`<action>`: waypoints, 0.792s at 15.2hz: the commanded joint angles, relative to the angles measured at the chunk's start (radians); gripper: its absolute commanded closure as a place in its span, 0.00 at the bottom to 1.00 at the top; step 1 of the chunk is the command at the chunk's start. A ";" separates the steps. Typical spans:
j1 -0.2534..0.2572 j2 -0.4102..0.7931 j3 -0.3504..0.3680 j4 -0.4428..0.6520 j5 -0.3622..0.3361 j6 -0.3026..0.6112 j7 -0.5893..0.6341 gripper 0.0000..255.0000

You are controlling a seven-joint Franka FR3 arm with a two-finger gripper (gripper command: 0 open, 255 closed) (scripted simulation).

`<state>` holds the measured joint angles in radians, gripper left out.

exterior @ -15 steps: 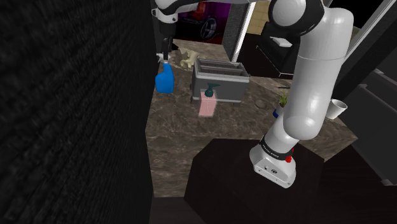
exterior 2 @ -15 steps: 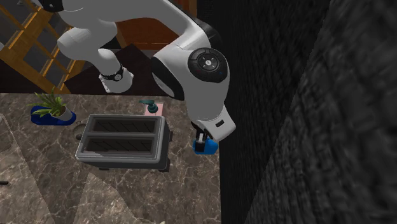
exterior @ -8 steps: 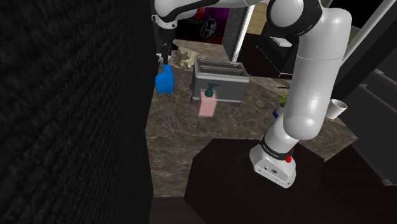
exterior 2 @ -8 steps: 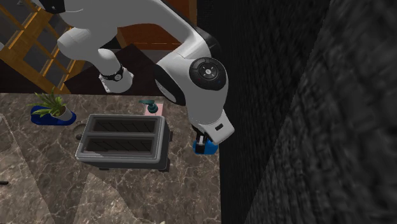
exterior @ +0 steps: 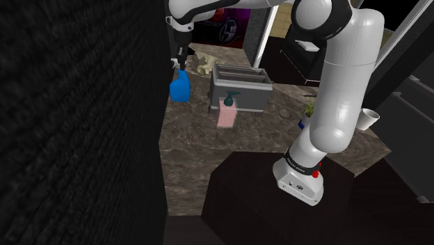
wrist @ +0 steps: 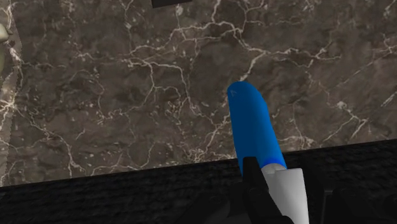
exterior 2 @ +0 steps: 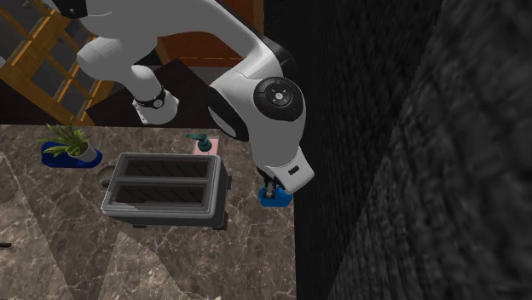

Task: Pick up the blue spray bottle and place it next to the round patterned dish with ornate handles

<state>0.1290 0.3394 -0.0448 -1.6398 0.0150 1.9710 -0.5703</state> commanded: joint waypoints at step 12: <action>0.000 -0.017 0.000 0.057 -0.001 -0.074 0.001 1.00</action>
<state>0.1292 0.3273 -0.0450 -1.5907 0.0142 1.9095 -0.5692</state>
